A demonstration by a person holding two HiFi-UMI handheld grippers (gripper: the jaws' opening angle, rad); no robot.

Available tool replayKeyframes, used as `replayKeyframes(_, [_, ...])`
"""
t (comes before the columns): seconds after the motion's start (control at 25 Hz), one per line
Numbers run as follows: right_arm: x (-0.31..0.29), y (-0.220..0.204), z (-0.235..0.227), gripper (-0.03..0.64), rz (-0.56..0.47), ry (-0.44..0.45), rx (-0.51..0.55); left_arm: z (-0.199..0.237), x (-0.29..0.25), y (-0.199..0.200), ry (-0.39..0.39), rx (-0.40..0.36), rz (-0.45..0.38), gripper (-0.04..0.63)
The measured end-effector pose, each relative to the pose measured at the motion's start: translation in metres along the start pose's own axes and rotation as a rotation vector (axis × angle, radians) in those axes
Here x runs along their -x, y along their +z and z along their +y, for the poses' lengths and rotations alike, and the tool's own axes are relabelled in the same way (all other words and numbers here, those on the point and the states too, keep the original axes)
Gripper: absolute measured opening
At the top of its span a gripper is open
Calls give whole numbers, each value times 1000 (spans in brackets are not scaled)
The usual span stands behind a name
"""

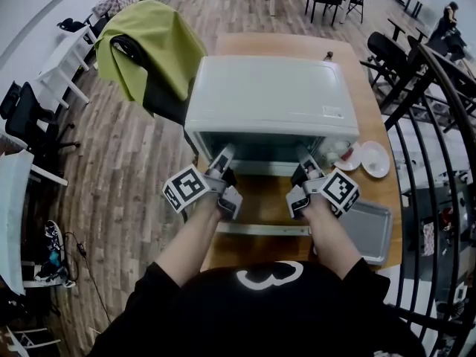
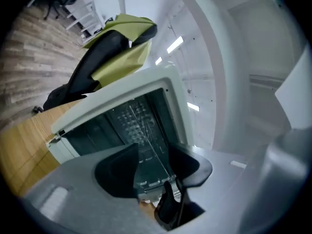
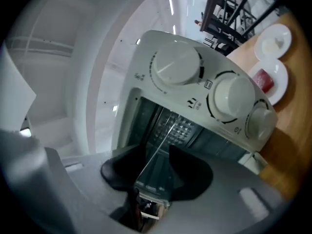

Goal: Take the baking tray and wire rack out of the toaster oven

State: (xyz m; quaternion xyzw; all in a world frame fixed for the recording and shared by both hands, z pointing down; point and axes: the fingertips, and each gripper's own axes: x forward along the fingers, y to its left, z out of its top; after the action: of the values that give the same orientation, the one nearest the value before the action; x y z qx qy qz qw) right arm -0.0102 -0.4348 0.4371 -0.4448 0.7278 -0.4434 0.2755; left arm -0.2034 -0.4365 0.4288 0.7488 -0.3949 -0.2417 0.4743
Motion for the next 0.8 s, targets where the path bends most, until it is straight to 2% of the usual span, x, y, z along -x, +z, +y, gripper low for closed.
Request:
replayKeyframes(0.08, [-10,6,-7,149,-38,-11,-44,8,-8,8,2,53,-29,179])
replayKeyframes(0.44, [-35,20,-26,150,-100,-47,-101,32,-37,26,29,165,-111,176])
replayKeyframes(0.68, [-48,30,-27,122,-127,-43,-109,36,-49,37,30,190,-129,117])
replayKeyframes(0.8, [-51,30,-26,76,-127,-25,-122,36,-53,39,16,205,-132,80])
